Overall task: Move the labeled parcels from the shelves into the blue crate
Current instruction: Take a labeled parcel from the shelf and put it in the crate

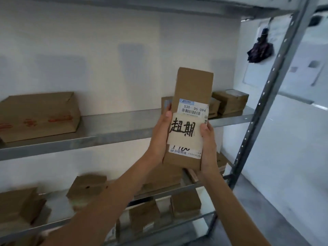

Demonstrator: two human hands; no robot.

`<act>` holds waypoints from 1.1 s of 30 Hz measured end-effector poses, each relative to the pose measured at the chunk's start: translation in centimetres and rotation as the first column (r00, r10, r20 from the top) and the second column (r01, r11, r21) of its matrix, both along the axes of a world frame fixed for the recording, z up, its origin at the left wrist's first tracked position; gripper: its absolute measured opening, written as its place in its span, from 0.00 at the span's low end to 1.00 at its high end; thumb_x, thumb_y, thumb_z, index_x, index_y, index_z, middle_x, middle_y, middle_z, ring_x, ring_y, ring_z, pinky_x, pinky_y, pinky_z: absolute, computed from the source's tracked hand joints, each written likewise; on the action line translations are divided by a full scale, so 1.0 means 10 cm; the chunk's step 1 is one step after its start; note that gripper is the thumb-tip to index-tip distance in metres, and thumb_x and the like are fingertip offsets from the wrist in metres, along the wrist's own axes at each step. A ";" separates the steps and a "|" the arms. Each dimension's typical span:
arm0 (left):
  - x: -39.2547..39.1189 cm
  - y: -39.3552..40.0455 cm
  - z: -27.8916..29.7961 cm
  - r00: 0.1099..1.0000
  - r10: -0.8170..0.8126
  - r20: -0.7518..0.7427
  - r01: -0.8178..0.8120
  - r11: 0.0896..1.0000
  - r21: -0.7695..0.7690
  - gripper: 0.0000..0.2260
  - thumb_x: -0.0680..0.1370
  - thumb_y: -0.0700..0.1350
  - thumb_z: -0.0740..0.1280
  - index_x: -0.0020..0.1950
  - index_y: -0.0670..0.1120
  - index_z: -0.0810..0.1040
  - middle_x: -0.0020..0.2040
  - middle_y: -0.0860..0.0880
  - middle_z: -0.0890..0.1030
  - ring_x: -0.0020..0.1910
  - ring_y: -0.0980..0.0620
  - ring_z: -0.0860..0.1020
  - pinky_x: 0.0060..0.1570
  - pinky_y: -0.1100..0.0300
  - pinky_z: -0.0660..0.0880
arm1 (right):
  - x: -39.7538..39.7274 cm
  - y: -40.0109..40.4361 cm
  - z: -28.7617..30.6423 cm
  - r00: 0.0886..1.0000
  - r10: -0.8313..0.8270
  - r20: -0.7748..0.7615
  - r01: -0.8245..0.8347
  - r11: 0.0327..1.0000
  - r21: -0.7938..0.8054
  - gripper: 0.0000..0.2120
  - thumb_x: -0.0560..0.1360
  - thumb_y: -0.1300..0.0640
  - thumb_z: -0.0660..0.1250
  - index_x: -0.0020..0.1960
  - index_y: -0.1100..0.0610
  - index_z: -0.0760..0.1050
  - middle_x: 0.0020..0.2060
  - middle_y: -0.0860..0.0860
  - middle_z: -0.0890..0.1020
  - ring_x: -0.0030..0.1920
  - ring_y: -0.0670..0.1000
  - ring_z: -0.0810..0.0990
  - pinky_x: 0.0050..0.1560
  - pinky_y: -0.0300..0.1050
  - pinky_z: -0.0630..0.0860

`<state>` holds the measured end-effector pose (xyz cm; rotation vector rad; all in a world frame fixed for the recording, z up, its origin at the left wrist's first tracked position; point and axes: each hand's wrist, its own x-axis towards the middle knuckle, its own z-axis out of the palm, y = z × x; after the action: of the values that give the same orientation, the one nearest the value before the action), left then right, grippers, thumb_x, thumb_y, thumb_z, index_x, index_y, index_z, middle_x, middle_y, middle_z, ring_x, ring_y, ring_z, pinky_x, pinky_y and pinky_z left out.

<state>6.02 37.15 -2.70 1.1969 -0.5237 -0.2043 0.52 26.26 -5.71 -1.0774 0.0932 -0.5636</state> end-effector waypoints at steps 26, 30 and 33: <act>-1.88 -3.60 -1.19 0.369 -0.839 -0.400 0.900 0.213 0.381 0.25 0.72 0.47 0.73 0.67 0.50 0.72 0.60 0.45 0.81 0.61 0.46 0.78 0.59 0.56 0.76 | -3.79 -3.59 -1.13 0.615 -0.742 -0.266 0.782 0.618 0.085 0.34 0.70 0.45 0.71 0.72 0.48 0.62 0.64 0.55 0.75 0.61 0.54 0.78 0.62 0.53 0.75; -2.15 -4.41 -1.53 0.546 -0.677 -0.493 0.836 0.474 0.275 0.27 0.72 0.44 0.74 0.69 0.45 0.69 0.57 0.42 0.82 0.58 0.43 0.80 0.57 0.52 0.77 | -4.08 -3.92 -1.38 0.460 -0.819 -0.342 0.888 0.435 0.152 0.19 0.76 0.52 0.68 0.64 0.48 0.67 0.63 0.54 0.76 0.60 0.54 0.78 0.55 0.49 0.78; -2.34 -4.96 -1.77 0.592 -0.602 -0.536 0.790 0.567 0.234 0.34 0.67 0.50 0.77 0.69 0.42 0.68 0.55 0.42 0.83 0.54 0.44 0.82 0.57 0.48 0.78 | -4.10 -4.23 -1.57 0.358 -0.841 -0.406 0.933 0.312 0.177 0.20 0.75 0.51 0.70 0.63 0.47 0.66 0.63 0.54 0.75 0.61 0.54 0.78 0.57 0.52 0.78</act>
<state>-17.35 -12.46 -20.39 1.2804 -0.5937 -1.3405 -40.51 -16.04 -21.42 -0.5892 1.0756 -1.3818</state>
